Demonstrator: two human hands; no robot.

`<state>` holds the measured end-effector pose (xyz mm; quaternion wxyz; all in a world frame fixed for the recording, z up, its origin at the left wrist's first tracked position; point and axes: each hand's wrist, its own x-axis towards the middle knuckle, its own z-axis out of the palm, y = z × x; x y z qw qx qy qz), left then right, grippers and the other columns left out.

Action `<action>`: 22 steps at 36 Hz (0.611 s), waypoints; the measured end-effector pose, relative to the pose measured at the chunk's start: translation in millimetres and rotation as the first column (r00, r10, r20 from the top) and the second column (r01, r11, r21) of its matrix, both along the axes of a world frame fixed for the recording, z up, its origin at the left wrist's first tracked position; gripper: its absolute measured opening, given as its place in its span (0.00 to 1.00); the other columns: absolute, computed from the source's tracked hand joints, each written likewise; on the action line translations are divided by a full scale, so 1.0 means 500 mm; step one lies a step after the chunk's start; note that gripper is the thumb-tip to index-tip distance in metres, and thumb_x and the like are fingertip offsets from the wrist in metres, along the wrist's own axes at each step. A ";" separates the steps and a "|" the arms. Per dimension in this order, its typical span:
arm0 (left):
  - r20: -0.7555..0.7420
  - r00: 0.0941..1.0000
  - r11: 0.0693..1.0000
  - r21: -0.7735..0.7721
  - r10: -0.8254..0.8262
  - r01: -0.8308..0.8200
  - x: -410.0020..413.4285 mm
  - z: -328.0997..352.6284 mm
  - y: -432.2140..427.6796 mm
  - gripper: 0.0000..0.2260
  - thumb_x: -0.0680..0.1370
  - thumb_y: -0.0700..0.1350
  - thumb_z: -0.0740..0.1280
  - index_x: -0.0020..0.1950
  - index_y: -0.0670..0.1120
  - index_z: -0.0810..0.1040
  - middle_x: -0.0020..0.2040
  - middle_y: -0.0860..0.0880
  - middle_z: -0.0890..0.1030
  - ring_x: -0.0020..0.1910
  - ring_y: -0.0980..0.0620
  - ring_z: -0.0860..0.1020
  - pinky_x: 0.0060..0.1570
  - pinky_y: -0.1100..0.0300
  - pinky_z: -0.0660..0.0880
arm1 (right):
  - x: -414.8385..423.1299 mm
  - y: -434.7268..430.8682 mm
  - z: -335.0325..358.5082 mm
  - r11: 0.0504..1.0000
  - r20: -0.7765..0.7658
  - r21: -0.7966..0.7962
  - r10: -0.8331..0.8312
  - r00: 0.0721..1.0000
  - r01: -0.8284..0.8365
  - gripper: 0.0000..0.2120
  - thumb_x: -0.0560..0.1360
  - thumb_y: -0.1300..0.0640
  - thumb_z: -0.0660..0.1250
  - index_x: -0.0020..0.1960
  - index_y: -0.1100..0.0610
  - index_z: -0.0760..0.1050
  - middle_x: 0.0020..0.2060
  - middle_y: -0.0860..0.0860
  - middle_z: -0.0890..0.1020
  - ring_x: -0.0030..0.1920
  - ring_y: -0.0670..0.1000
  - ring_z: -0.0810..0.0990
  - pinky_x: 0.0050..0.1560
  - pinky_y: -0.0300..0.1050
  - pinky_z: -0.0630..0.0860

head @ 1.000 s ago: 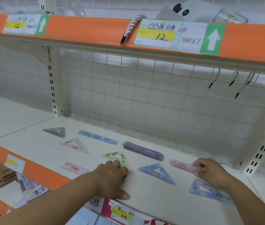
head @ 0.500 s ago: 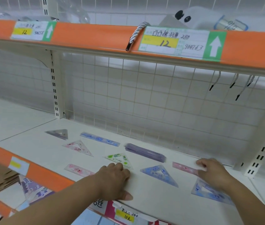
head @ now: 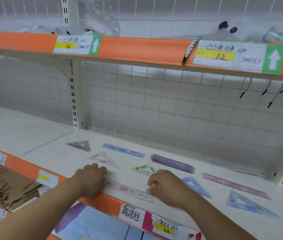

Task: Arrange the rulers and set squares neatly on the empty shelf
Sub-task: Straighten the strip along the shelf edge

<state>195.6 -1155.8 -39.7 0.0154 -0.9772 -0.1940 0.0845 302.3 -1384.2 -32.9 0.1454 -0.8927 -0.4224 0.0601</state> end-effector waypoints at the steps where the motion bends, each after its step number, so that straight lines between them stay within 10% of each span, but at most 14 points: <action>1: -0.006 1.000 1.000 0.001 0.015 -0.015 -0.007 -0.003 0.011 0.18 0.83 0.53 0.51 0.69 0.47 0.65 0.64 0.45 0.68 0.64 0.44 0.68 0.63 0.51 0.67 | -0.010 0.017 -0.004 1.000 -0.008 -0.021 0.013 1.000 -0.013 0.14 0.76 0.45 0.64 0.59 0.51 0.76 0.51 0.47 0.71 0.59 0.49 0.71 0.58 0.45 0.69; 22: 0.020 0.999 0.999 -0.012 -0.041 0.041 -0.026 -0.021 0.039 0.15 0.81 0.43 0.54 0.66 0.43 0.66 0.63 0.42 0.67 0.61 0.43 0.69 0.59 0.51 0.70 | -0.037 0.101 -0.009 0.956 -0.014 -0.272 -0.112 0.994 0.104 0.14 0.79 0.59 0.60 0.63 0.59 0.71 0.62 0.57 0.71 0.61 0.56 0.72 0.60 0.46 0.70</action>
